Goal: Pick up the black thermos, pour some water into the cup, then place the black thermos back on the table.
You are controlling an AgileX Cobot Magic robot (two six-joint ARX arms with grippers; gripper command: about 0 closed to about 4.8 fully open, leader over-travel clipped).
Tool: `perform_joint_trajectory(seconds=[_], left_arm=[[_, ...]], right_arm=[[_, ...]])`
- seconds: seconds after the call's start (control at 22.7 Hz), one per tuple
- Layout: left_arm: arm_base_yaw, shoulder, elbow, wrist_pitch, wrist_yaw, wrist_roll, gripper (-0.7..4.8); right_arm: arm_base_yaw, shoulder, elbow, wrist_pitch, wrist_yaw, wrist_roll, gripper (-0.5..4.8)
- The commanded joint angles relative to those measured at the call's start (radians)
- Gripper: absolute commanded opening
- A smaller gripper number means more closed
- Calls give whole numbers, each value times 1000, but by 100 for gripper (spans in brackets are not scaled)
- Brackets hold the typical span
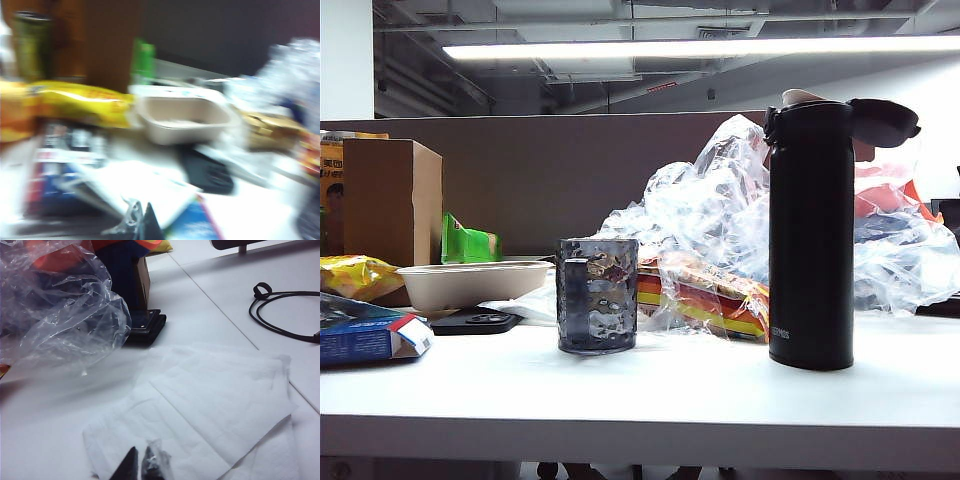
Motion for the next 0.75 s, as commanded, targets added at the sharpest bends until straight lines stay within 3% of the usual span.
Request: perform_joint_trajectory(seconds=[0.04, 0.75], left_arm=[[-14, 1, 1, 14, -69, 5, 1], [-12, 1, 1, 16, -66, 4, 1]], right_arm=[[1, 0, -3, 3, 0, 3, 22], [1, 0, -3, 2, 1, 3, 22]])
